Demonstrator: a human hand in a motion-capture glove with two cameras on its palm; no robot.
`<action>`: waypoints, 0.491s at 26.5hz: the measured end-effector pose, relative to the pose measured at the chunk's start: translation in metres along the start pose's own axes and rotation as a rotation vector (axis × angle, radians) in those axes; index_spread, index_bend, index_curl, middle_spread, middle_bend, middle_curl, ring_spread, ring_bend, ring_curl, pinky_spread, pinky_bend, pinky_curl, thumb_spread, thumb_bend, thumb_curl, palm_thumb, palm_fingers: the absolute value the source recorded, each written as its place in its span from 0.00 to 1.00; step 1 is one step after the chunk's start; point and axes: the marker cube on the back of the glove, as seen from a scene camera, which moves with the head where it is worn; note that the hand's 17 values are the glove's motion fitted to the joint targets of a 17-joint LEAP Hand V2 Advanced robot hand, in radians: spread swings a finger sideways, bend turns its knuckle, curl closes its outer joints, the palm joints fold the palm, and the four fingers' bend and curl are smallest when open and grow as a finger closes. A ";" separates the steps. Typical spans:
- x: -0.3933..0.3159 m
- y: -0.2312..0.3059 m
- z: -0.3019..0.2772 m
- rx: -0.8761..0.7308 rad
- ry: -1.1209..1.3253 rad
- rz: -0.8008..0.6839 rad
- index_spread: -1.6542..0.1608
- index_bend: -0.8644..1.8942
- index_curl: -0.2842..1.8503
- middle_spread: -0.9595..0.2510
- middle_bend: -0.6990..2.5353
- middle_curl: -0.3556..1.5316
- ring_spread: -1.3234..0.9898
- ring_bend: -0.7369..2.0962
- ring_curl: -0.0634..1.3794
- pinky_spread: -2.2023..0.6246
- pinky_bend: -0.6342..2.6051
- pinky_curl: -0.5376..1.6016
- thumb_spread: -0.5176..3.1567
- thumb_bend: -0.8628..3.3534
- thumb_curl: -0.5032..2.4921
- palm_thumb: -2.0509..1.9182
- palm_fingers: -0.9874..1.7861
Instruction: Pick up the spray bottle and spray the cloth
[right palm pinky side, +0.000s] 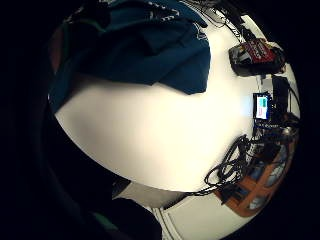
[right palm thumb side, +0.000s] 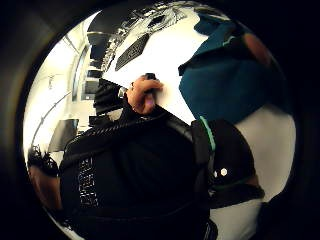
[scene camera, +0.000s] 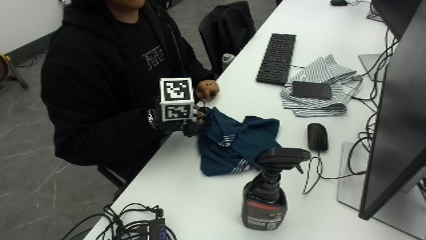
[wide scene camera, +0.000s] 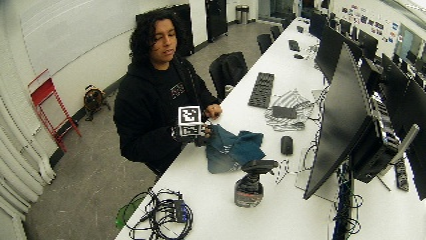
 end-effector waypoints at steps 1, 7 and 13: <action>0.000 0.000 0.000 0.001 0.000 0.001 0.81 0.41 0.17 0.76 0.30 0.23 0.55 0.37 0.10 0.81 0.29 0.28 0.26 0.28 0.20 0.63 0.61; 0.006 0.004 -0.003 0.010 -0.006 0.025 0.76 0.40 0.23 0.74 0.30 0.27 0.53 0.38 0.17 0.83 0.29 0.32 0.35 0.28 0.22 0.65 0.59; 0.028 0.010 -0.009 0.039 -0.007 0.092 0.74 0.39 0.25 0.73 0.29 0.30 0.52 0.37 0.19 0.83 0.28 0.34 0.41 0.28 0.23 0.66 0.60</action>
